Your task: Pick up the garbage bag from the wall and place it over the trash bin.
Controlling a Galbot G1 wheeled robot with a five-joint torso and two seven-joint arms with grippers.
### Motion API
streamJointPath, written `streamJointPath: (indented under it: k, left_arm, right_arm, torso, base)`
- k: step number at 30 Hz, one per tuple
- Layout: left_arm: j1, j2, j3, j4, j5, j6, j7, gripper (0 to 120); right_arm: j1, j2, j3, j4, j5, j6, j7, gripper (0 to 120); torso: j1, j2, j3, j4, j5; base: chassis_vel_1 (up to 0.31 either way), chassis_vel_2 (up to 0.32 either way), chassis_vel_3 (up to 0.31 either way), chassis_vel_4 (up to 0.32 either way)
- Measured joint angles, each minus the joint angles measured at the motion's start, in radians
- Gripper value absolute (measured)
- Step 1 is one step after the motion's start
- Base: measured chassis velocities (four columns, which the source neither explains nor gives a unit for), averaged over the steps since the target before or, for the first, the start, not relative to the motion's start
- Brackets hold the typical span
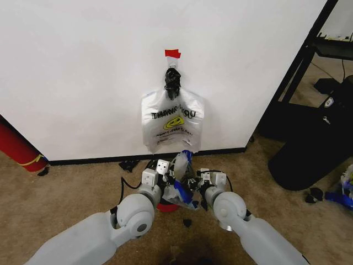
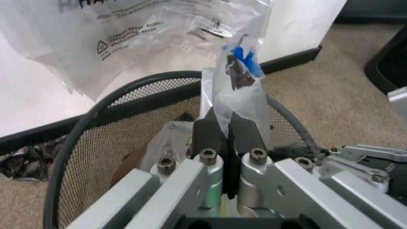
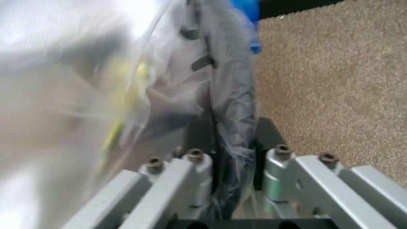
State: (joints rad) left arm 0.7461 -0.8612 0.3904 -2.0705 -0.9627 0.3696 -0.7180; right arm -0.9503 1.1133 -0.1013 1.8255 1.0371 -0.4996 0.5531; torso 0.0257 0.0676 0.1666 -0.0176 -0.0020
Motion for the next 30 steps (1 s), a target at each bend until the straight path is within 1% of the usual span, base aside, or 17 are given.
streamJointPath:
  k: [1,4,10,12,17,18,20,22,23,30]
  left_arm:
    - [0.003,0.000,-0.001,0.000,0.002,-0.002,-0.001,0]
    - [0.005,0.001,-0.002,0.000,0.006,-0.004,-0.002,0]
    - [0.016,0.005,-0.012,-0.010,0.012,-0.015,-0.016,0]
    - [0.020,0.010,-0.025,-0.020,0.011,-0.018,-0.022,0]
    - [0.040,0.027,-0.100,-0.042,-0.008,-0.022,-0.033,0]
    - [0.040,0.027,-0.100,-0.042,-0.008,-0.022,-0.033,0]
    - [0.053,0.037,-0.139,-0.048,-0.015,-0.024,-0.035,0]
    - [0.079,0.057,-0.199,-0.066,-0.046,-0.023,-0.040,0]
    - [0.090,0.062,-0.213,-0.073,-0.056,-0.022,-0.041,0]
    - [0.167,0.081,-0.270,-0.089,-0.097,0.010,-0.060,0]
  right_arm:
    - [-0.001,0.002,0.000,0.000,-0.001,0.002,0.001,5]
    - [-0.002,0.003,0.000,0.000,-0.002,0.007,0.001,1]
    - [-0.031,0.016,0.021,0.006,-0.028,0.057,0.000,1]
    - [-0.050,0.020,0.039,0.013,-0.048,0.090,-0.010,1]
    - [-0.093,0.032,0.097,0.034,-0.069,0.150,-0.026,1]
    - [-0.093,0.032,0.097,0.034,-0.069,0.150,-0.026,1]
    - [-0.113,0.034,0.124,0.048,-0.077,0.170,-0.043,1]
    - [-0.141,0.036,0.158,0.066,-0.093,0.207,-0.071,1]
    - [-0.149,0.037,0.168,0.069,-0.098,0.222,-0.085,1]
    - [-0.197,0.046,0.218,0.089,-0.117,0.290,-0.151,1]
  torso:
    - [0.000,0.000,0.000,0.0001,0.0000]
    - [0.000,0.000,0.000,0.0002,0.0000]
    - [0.000,0.000,0.000,0.0000,0.0001]
    - [0.000,0.000,0.000,0.0001,0.0000]
    - [0.000,0.000,0.000,0.0000,0.0000]
    - [0.000,0.000,0.000,0.0000,0.0000]
    - [0.000,0.000,0.000,0.0000,-0.0001]
    - [0.000,0.000,0.000,0.0001,0.0002]
    - [0.000,0.000,0.000,0.0002,0.0000]
    - [0.000,0.000,0.000,0.0002,-0.0001]
  base:
    - [0.000,0.000,0.000,0.000]
    - [0.000,0.000,0.000,0.000]
    - [0.000,0.000,0.000,0.000]
    - [0.000,0.000,0.000,0.000]
    - [0.000,0.000,0.000,0.000]
    - [0.000,0.000,0.000,0.000]
    - [0.000,0.000,0.000,0.000]
    - [0.000,0.000,0.000,0.000]
    - [0.000,0.000,0.000,0.000]
    - [0.000,0.000,0.000,0.000]
